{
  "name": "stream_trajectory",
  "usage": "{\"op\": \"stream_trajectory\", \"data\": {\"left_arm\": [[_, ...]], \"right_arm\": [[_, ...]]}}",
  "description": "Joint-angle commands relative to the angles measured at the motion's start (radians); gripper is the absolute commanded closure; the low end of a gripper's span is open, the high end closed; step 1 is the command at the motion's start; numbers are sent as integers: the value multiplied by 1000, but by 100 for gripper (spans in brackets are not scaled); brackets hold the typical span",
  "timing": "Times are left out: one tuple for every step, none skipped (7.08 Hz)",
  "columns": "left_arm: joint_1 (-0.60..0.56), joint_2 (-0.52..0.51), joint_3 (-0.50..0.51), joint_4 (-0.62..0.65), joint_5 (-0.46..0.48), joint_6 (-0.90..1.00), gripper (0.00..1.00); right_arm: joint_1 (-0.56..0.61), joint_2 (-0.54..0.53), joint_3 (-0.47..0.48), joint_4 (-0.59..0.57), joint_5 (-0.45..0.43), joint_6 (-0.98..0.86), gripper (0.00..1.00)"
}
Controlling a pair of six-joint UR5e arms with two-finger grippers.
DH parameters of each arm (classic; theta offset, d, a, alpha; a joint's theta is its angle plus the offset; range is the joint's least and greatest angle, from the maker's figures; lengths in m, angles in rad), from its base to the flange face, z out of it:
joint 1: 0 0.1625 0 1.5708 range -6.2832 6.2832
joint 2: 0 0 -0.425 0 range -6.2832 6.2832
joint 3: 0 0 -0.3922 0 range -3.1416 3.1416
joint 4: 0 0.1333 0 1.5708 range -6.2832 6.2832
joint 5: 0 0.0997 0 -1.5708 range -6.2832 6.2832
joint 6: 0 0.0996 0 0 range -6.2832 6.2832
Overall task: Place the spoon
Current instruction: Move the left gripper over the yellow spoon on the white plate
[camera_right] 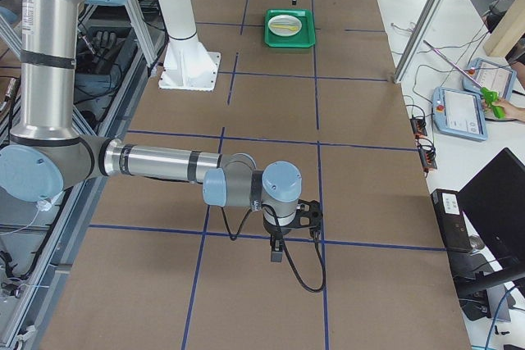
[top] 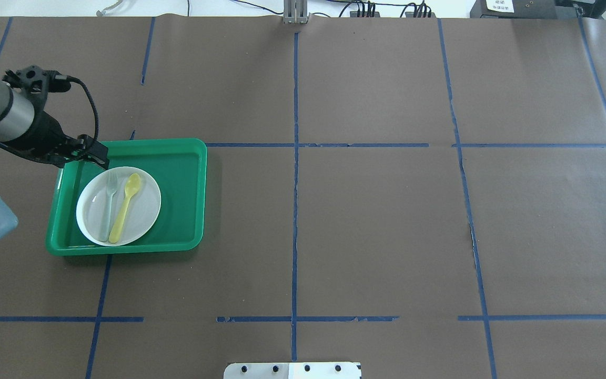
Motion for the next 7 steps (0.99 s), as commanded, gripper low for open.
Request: {"op": "stream_trajectory", "data": {"left_arm": [[87,-5,68,-82,68,-74,8],[116,-7,85,-100,70,-82,9],[136,-18,109,-102,99,-86,13],[146,-37,135,-104,111,-86,19],[153,-47,149,-104,113,-86,27],[161,-48,152,-104,113,-86,31],[161,-48,151,-104,113,-86,35]], "right_arm": [[0,0,0,0,0,0,0],[0,0,0,0,0,0,0],[0,0,0,0,0,0,0],[0,0,0,0,0,0,0],[0,0,0,0,0,0,0],[0,0,0,0,0,0,0],[0,0,0,0,0,0,0]]}}
